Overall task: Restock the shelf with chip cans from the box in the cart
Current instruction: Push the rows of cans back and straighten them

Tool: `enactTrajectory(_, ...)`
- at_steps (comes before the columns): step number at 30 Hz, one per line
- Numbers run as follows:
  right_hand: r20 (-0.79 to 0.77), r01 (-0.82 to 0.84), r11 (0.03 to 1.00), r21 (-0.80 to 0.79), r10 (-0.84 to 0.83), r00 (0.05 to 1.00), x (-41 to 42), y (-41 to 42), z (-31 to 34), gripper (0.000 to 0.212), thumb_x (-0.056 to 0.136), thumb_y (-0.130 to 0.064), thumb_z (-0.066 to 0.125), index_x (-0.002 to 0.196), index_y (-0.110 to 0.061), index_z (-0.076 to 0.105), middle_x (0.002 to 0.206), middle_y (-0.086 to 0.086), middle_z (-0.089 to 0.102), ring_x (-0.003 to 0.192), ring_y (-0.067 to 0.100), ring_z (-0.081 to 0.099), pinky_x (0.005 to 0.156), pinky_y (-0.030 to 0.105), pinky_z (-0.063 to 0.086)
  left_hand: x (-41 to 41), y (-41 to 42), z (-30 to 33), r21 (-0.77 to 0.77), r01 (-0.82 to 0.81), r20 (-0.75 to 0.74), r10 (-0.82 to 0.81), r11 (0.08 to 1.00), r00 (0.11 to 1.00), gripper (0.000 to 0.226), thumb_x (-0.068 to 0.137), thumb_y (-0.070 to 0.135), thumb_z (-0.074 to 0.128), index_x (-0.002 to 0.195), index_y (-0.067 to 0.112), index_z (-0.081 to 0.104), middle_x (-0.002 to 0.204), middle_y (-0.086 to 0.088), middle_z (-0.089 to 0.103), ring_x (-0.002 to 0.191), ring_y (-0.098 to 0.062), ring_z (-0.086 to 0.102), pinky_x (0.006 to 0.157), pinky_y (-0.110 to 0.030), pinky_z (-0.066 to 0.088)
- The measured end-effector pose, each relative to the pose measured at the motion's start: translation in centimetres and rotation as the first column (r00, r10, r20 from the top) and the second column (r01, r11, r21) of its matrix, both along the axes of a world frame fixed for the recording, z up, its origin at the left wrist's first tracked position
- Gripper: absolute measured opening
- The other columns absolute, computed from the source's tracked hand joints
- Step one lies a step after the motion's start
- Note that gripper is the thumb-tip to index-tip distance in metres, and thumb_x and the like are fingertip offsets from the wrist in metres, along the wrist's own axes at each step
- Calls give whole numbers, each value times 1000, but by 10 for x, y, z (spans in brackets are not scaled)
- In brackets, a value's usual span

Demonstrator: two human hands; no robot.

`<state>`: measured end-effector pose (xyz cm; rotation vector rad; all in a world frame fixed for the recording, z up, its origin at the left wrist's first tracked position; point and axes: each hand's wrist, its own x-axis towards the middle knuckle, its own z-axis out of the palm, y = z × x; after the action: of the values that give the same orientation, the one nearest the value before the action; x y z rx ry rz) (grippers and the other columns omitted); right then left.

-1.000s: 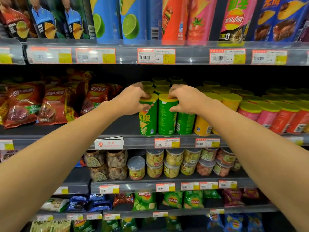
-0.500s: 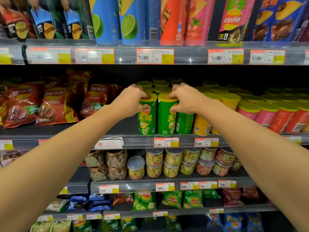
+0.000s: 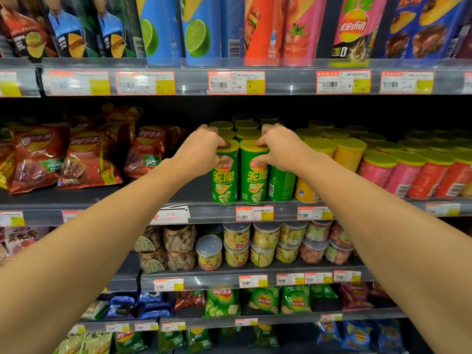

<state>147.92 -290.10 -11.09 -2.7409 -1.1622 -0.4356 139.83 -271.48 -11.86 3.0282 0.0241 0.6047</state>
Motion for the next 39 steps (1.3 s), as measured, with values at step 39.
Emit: enactTrajectory(39,-118,134,990,-38,-137,983,30,-59,9,52,94,-19,66,144,-19,50,145,11,50,135,32,43,109,43,40,24,-49,8,-10,95,-45,-96,995,994,37,89,27,71,123,14,65,117,-8,67,107,-29,61,90,-44,53)
